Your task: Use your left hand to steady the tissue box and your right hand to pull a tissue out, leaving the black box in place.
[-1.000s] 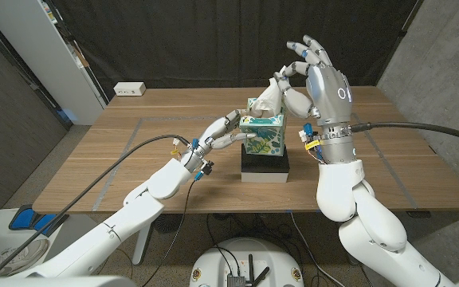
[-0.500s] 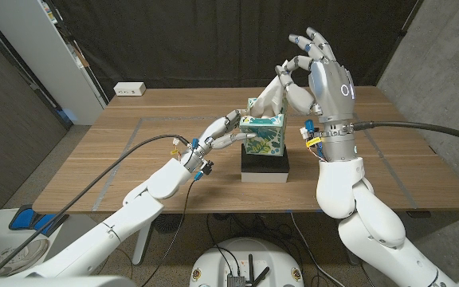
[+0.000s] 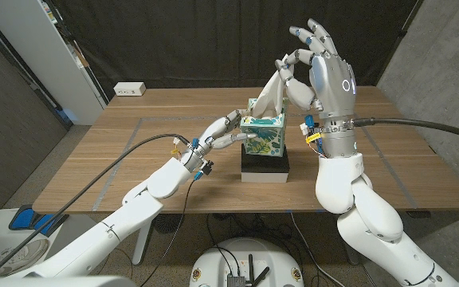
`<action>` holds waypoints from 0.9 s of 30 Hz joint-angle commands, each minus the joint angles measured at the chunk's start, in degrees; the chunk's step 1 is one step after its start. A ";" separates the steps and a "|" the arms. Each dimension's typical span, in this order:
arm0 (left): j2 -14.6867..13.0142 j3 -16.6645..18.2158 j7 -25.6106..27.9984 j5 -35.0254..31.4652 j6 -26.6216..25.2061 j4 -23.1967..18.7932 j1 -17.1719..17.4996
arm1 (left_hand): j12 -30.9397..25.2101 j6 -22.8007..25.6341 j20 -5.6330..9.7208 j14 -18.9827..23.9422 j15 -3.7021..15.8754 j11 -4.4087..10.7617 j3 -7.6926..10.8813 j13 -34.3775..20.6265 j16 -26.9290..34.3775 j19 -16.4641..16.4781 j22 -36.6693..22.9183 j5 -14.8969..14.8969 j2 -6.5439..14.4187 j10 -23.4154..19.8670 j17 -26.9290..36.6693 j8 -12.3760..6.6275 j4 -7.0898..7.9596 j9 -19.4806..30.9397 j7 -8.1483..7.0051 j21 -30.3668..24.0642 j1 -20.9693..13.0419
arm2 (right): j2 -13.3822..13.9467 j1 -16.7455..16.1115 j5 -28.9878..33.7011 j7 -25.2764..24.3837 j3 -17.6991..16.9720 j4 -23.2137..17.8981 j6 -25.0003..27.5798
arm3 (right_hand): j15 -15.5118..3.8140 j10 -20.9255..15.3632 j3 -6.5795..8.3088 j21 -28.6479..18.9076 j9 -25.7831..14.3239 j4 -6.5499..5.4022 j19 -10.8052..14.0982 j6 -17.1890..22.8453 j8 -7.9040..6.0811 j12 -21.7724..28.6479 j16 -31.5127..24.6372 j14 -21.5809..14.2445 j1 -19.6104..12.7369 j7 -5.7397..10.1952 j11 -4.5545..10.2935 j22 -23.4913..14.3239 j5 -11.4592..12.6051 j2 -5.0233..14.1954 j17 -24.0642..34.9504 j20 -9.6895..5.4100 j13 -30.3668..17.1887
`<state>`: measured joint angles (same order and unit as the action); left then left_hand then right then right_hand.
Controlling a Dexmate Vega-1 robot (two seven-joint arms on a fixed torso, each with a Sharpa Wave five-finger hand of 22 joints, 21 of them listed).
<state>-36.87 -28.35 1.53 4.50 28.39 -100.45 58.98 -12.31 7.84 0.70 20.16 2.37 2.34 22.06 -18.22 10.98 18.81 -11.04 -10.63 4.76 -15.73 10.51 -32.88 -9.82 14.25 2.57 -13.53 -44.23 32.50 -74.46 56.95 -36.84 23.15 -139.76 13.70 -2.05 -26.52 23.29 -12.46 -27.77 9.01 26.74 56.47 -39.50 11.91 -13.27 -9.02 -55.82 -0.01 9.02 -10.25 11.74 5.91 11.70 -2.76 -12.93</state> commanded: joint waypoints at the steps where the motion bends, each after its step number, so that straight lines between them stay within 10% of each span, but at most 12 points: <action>1: -0.12 0.04 0.18 -0.10 -0.45 -0.21 -0.09 | -0.05 -0.15 -0.15 -0.32 2.39 0.02 0.13 -0.22 0.24 -0.19 -0.23 -0.57 0.26 0.11 0.09 -0.32 0.10 0.11 -0.19 0.10 -0.23 | -0.18 1.94 0.24 -1.03 0.01 1.13 -1.32 | -5.75 -0.20 -0.25 0.29 -0.28 -0.05 -0.20 0.03 -0.36 0.07 -0.11 0.27 -0.10 0.25 0.40 -0.12 0.30 0.42 0.20 -2.51 -0.22; 27: -0.99 0.10 -1.02 1.07 -1.56 -0.90 -0.69 | -0.03 -0.23 -0.12 -0.38 2.37 0.00 0.08 -0.25 0.26 -0.23 -0.23 -0.57 0.29 0.27 0.11 -0.37 0.19 0.08 -0.27 0.09 -0.12 | -1.53 6.39 2.45 -1.43 1.48 1.99 -1.63 | -6.05 -0.35 -1.11 0.29 -0.38 -0.15 -0.18 0.24 -0.42 0.06 -0.32 0.06 -0.20 0.44 0.60 -0.11 0.49 0.67 0.24 -2.65 -0.30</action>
<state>-37.47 -28.33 1.17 4.98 27.14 -101.06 58.69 -12.31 7.53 0.70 20.16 2.37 2.34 22.06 -18.22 10.98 18.81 -11.04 -10.85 4.75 -15.73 10.51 -32.81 -9.82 14.22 2.47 -13.52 -44.24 31.59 -69.53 58.20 -38.06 24.03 -137.87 11.80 -2.05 -26.83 22.49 -12.46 -28.04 8.72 26.75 56.48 -39.49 11.91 -13.27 -9.03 -55.81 -0.01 9.32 -10.25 11.74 5.90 11.88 -2.76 -12.92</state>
